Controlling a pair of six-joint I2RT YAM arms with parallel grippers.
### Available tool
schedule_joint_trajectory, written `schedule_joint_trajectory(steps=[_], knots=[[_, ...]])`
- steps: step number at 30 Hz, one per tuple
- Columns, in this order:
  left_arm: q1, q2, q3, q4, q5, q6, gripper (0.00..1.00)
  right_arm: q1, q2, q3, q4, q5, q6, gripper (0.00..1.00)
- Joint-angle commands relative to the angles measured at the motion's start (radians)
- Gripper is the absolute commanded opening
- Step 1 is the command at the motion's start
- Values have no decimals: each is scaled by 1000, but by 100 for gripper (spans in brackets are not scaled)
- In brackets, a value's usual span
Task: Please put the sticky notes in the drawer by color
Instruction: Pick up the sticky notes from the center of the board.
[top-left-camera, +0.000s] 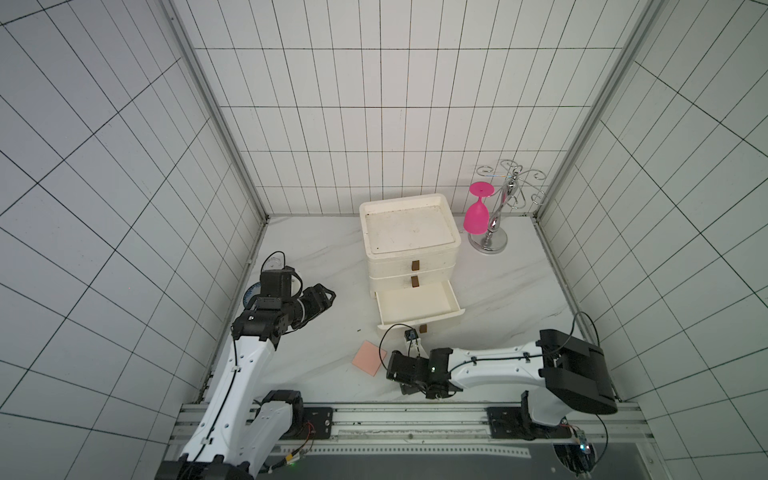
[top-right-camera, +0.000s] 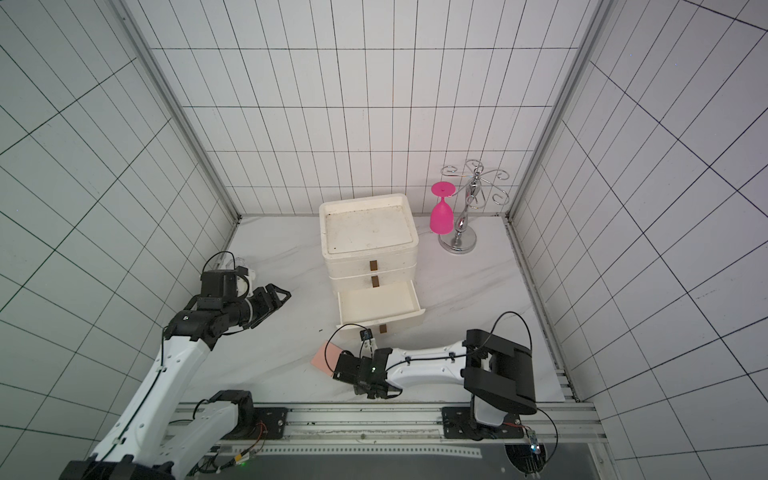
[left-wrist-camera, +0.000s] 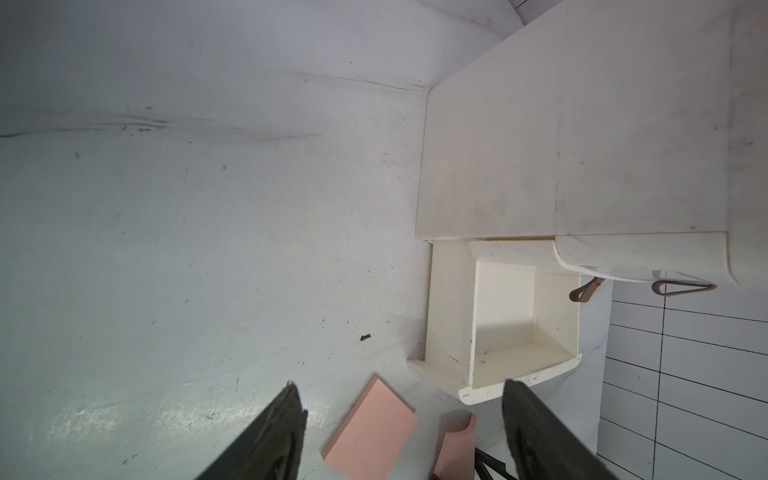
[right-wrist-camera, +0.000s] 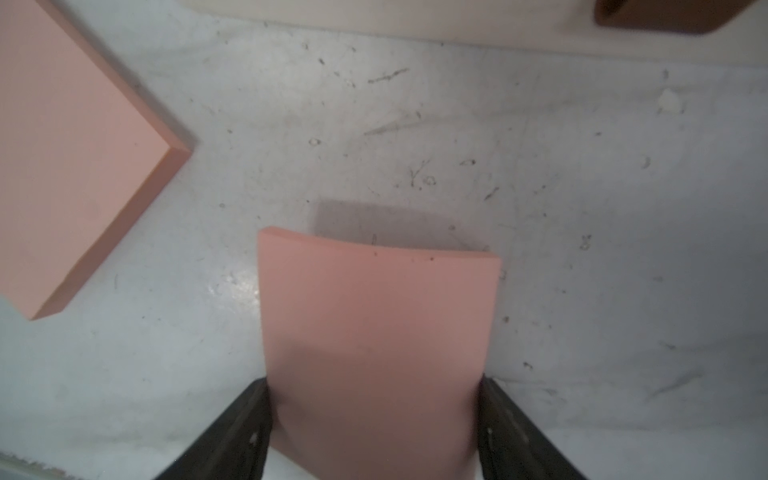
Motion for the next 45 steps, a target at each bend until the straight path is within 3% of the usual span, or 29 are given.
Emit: schedule_joint_trajectory(steps=[1,6,11,15,17,24,29,33,42,45], knots=[[-33,-29,-19,5,17,-18,77,6,-61,-54,-40,15,21,75],[-149,-52,-36,40,55,-64,77,-4,-253,-79,-95,72,-52,76],[-255,-71,-58,123,214,-158,77,-74,-545,-92,-118,41,-223,76],[-308,-84,-113,352,407,-360,77,-164,-741,-110,-137,-12,-353,76],[-361,-86,-136,483,438,-464,77,-212,-790,-112,-152,-51,-397,76],[-616,3,-87,619,359,-542,74,-247,-759,-68,-134,-145,-478,76],[-730,110,-51,659,301,-540,66,-247,-695,-41,-86,-188,-497,75],[-751,176,-50,661,303,-539,63,-248,-688,-20,-78,-190,-506,75],[-759,188,-51,680,288,-546,58,-248,-686,-8,-63,-212,-510,75],[-759,193,-50,679,289,-542,51,-249,-690,-8,-48,-230,-506,75]])
